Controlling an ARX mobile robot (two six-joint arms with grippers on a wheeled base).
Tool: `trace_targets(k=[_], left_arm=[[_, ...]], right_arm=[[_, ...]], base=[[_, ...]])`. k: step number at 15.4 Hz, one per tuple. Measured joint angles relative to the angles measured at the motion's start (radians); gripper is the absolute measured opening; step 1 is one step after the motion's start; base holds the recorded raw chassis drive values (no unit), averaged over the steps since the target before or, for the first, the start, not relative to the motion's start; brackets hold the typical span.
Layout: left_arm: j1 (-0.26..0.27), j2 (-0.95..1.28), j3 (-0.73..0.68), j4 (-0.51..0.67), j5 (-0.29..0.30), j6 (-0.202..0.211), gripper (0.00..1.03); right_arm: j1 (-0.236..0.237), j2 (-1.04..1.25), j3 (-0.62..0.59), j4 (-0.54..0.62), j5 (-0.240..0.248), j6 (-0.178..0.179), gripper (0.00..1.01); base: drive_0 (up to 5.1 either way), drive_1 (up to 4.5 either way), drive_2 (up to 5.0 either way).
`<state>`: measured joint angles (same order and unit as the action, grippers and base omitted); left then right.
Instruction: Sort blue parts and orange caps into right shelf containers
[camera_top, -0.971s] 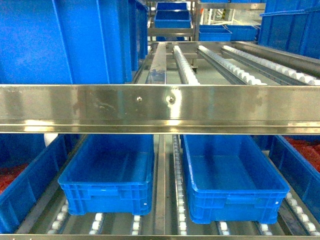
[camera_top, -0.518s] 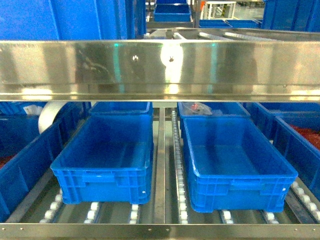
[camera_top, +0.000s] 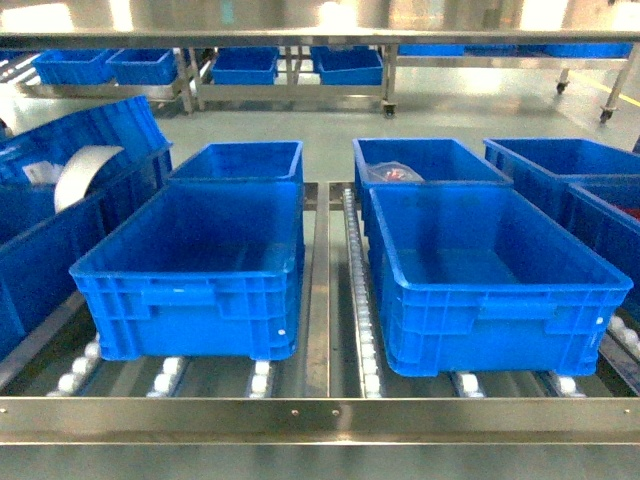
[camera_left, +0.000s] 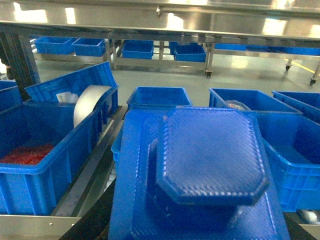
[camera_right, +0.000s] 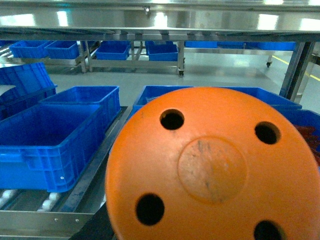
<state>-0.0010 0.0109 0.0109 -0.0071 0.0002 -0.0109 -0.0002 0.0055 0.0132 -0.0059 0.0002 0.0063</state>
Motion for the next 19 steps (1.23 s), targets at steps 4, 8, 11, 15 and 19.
trace_targets(k=[4,8,11,15,19], left_arm=[[0.000,0.000,0.000,0.000,0.000,0.000,0.42],[0.000,0.000,0.000,-0.001,-0.001,0.000,0.42],[0.000,0.000,0.000,-0.001,0.000,0.000,0.42],[0.000,0.000,0.000,-0.001,0.000,0.000,0.42],[0.000,0.000,0.000,0.000,-0.001,0.000,0.42]], right_arm=[[0.000,0.000,0.000,-0.001,-0.001,0.000,0.45],[0.000,0.000,0.000,-0.001,-0.001,0.000,0.45],[0.000,0.000,0.000,-0.002,-0.001,0.000,0.45],[0.000,0.000,0.000,0.000,-0.001,0.000,0.45],[0.000,0.000,0.000,0.000,-0.001,0.000,0.45]], base=[[0.0,0.00,0.0],[0.0,0.00,0.0],[0.0,0.00,0.0],[0.0,0.00,0.0],[0.0,0.00,0.0]])
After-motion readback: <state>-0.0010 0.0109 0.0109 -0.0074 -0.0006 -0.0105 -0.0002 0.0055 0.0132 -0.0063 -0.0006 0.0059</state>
